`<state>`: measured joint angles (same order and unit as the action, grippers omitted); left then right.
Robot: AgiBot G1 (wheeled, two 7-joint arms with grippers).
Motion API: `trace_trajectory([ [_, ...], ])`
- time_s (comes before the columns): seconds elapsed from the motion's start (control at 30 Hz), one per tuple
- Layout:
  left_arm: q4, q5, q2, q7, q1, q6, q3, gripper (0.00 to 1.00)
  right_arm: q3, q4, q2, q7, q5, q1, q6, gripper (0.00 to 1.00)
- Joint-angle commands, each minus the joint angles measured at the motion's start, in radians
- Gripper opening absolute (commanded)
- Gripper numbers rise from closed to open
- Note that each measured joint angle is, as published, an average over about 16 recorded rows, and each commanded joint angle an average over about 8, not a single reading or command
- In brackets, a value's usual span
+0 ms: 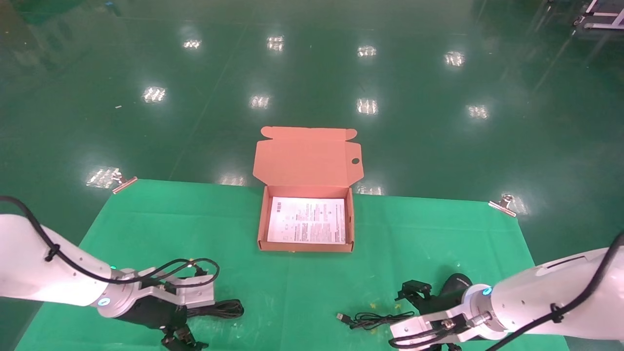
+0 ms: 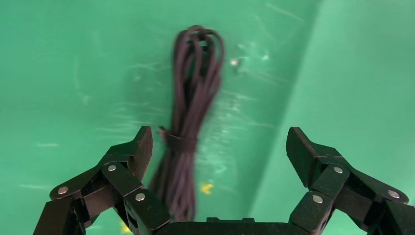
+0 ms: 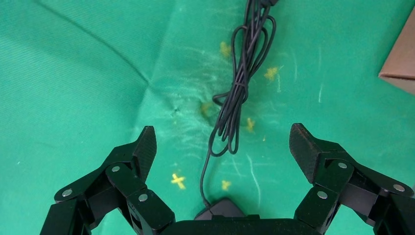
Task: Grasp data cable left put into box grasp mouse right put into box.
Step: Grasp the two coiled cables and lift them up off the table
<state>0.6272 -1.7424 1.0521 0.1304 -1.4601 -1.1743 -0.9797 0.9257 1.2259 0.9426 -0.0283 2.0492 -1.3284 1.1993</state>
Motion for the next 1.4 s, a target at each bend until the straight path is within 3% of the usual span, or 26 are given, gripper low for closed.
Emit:
trace_trajectory([
  [0.03,-0.034,0.001,0.014,-0.018,-0.006,0.011,0.002,1.00,0.001,-0.021,0.011,0.001,0.004,0.001,-0.010,1.00],
  [0.37,-0.195,0.014,0.063,-0.107,-0.031,0.045,0.013,1.00,0.007,-0.137,0.069,0.016,0.014,-0.004,-0.044,1.00],
  [0.4,-0.210,0.017,0.065,-0.114,-0.034,0.046,0.015,0.96,0.008,-0.148,0.074,0.019,0.017,-0.004,-0.049,1.00],
  [0.43,-0.224,0.020,0.068,-0.121,-0.037,0.047,0.017,0.86,0.009,-0.159,0.078,0.020,0.019,-0.004,-0.054,0.97],
  [0.63,-0.289,0.031,0.083,-0.159,-0.054,0.049,0.024,0.11,0.013,-0.204,0.098,0.021,0.038,0.001,-0.084,0.22],
  [0.67,-0.297,0.031,0.086,-0.165,-0.056,0.049,0.024,0.02,0.013,-0.208,0.100,0.020,0.040,0.003,-0.089,0.10],
  [0.7,-0.304,0.032,0.089,-0.169,-0.057,0.050,0.025,0.00,0.013,-0.211,0.102,0.018,0.042,0.004,-0.093,0.00],
  [1.4,-0.307,0.033,0.090,-0.170,-0.059,0.050,0.025,0.00,0.011,-0.211,0.102,0.018,0.043,0.006,-0.096,0.00],
])
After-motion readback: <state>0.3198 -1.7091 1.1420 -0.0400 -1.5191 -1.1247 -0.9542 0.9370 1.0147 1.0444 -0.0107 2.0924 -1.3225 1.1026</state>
